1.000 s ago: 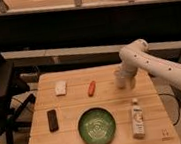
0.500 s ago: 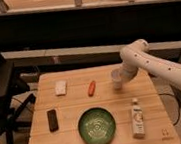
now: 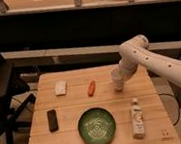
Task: Pick up the ceramic cup
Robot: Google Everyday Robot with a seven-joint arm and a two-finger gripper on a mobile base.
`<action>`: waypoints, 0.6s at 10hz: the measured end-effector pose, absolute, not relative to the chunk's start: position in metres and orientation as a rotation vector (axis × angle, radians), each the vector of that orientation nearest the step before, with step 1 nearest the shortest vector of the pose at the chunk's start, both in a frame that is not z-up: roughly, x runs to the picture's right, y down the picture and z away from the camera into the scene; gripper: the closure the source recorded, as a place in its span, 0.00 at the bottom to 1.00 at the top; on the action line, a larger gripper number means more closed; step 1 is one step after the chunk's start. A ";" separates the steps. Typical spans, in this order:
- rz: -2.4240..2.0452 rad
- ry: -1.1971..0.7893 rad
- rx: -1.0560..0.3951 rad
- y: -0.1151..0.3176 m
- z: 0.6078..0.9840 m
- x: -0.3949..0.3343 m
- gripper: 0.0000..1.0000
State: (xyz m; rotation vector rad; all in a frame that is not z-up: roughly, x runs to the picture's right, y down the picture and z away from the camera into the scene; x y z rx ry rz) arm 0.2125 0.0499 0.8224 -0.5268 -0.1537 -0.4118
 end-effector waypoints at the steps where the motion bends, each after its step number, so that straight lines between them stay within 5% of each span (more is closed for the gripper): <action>1: -0.414 -0.153 -0.524 0.049 0.822 0.212 0.97; 6: -0.432 -0.154 -0.520 0.041 0.813 0.209 0.97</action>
